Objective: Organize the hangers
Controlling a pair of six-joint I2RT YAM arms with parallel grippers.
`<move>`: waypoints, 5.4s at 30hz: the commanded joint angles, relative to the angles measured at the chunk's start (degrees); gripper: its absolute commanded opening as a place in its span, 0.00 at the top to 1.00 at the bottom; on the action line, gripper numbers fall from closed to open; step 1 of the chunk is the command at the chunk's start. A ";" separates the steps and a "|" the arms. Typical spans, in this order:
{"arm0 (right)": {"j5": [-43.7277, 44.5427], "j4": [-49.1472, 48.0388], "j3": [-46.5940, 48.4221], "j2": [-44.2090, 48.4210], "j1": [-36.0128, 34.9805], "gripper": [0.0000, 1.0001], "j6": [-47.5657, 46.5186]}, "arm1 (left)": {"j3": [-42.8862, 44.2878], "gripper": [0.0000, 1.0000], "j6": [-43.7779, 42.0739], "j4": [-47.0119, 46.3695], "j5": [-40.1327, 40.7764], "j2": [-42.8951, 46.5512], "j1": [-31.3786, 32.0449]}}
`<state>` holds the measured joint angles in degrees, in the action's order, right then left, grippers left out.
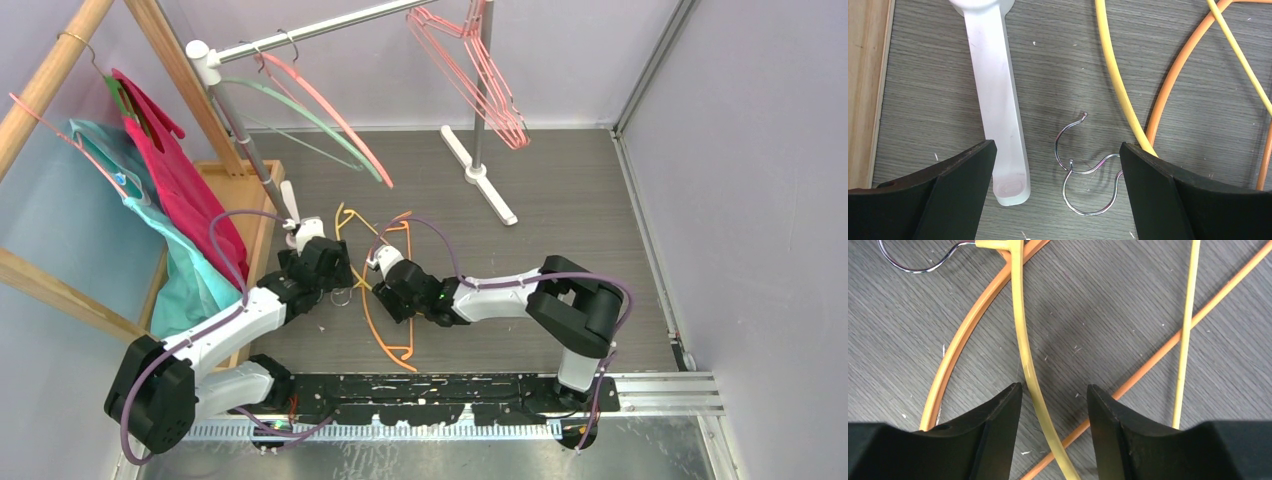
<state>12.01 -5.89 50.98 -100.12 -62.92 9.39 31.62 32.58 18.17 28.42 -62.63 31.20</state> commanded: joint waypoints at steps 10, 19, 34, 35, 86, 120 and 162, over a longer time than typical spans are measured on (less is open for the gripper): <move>-0.17 -3.27 -0.75 3.23 -0.02 0.99 0.84 | 1.38 0.02 0.81 -0.35 0.38 2.28 -0.26; -3.67 -4.78 -9.50 22.38 9.59 0.99 6.96 | 1.43 0.02 0.91 0.78 0.57 3.57 -0.22; -38.55 -2.72 -4.31 35.72 28.09 0.99 15.41 | 2.32 0.02 1.18 -0.59 0.08 0.44 -0.26; -39.49 -3.12 -3.30 35.66 28.83 0.99 16.27 | 2.48 0.02 1.13 -0.62 -0.01 0.42 -0.26; -48.30 -36.95 40.60 4.59 30.33 0.99 47.69 | 3.31 0.02 -1.02 0.21 1.47 3.16 -0.26; -48.90 -26.02 55.92 -13.66 23.06 0.99 43.78 | 2.75 0.02 -0.91 0.19 2.00 3.59 -0.26; -0.57 2.38 -1.18 10.83 -4.69 0.42 9.27 | 4.45 0.02 1.17 2.06 3.04 -0.39 -0.58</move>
<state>5.85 -1.02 45.63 -86.83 -65.08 20.38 33.71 32.56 20.10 29.32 -63.16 31.09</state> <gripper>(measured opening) 0.579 0.979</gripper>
